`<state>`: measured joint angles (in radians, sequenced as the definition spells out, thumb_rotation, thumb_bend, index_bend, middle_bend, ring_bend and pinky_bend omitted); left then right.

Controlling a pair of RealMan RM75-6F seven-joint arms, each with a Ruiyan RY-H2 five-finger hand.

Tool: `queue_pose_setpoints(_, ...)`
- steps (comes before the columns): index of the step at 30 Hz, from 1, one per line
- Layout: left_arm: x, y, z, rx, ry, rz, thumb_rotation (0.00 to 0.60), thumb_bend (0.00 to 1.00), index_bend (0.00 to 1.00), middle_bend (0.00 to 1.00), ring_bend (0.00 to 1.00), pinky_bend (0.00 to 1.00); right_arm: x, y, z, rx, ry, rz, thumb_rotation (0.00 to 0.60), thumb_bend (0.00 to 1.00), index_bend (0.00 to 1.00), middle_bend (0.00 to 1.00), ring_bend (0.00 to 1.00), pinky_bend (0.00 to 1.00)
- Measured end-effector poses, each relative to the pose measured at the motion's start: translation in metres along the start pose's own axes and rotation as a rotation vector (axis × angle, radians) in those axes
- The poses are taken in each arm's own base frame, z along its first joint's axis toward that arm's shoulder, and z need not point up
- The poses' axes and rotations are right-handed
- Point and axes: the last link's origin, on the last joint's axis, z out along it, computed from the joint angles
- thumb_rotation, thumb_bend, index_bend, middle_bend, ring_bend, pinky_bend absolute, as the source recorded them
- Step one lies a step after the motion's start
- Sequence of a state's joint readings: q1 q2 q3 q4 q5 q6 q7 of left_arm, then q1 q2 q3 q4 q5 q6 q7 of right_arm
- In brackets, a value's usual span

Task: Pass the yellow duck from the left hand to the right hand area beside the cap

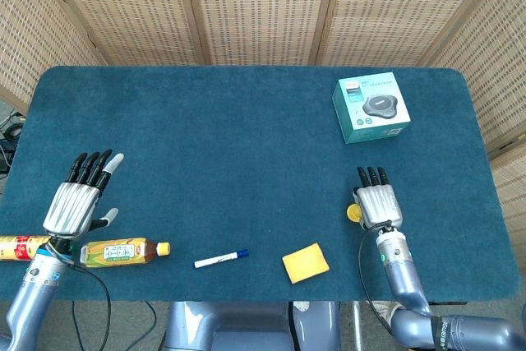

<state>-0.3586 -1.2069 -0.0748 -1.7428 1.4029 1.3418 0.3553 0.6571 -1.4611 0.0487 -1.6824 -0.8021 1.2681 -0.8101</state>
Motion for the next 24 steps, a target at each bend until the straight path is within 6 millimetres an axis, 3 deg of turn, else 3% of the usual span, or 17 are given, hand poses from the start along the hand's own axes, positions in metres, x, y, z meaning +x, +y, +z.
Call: queue_pose_setpoints(24, -0.001, 0.001, 0.0, -0.007, -0.014, -0.001, 0.6, 0.24, 0.0, 0.0, 0.0, 0.0, -0.012, -0.004, 0.012, -0.005, -0.026, 0.006, 0.6, 0.16, 0.53, 0.04, 0.0, 0.0)
